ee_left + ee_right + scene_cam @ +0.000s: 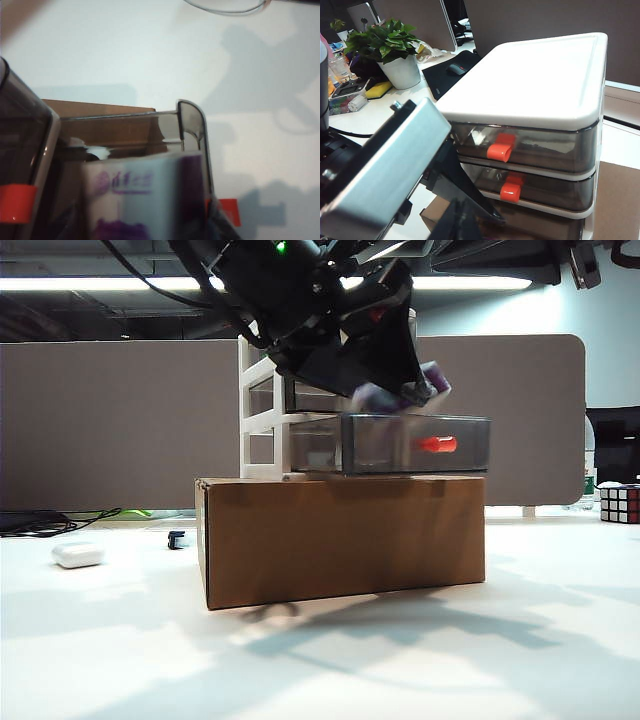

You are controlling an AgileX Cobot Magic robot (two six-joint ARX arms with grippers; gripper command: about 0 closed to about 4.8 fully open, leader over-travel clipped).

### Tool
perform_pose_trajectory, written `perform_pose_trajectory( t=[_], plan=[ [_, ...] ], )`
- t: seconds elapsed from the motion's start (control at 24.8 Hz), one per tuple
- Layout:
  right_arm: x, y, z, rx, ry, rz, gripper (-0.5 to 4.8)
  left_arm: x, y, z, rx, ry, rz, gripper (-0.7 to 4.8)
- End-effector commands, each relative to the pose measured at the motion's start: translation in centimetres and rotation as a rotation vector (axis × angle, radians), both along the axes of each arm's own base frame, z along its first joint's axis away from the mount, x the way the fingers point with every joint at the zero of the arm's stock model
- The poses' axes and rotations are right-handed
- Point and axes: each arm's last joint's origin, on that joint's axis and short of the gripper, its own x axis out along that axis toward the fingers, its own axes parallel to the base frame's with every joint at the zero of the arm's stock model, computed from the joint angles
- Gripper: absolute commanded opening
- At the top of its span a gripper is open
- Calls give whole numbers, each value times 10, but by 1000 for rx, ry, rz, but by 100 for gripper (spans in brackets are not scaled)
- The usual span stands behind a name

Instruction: Open the third layer of the drawer on the table, pick up a pack of napkins on the table and put it in, and finally close the drawer.

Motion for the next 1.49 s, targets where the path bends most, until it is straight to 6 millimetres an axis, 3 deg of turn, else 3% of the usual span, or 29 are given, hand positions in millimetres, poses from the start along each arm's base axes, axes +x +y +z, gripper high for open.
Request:
perform_pose_trajectory(
  t=[0.04,0.36,0.48,0.64,0.76,0.8,0.93,1.01,1.21,1.49],
  plan=[
    [0,0,4,6,-24,2,-6,1,-1,3,-19,-17,-1,312],
    [0,0,4,6,-24,2,-6,-3,-4,3,-3,-17,4,298],
    [0,0,4,6,-24,2,-6,-11,-9,1,71,-73,94,295],
    [0,0,4,5,-24,2,-6,-18,-15,2,74,-85,84,295],
    [0,0,4,5,-24,2,-6,-34,-13,19,52,-117,74,295],
    [0,0,4,5,-24,2,-6,-48,-8,35,8,-128,56,295],
    [0,0,4,5,-25,2,-6,-71,1,55,-47,-95,4,291],
    [0,0,4,5,-27,-3,-6,-80,7,55,-43,-5,-79,243],
    [1,-1,6,6,-40,-45,-6,-77,-1,30,0,225,-174,7],
    [5,-1,25,24,-108,-112,-6,-60,-22,-3,73,224,-107,-6]
  ],
)
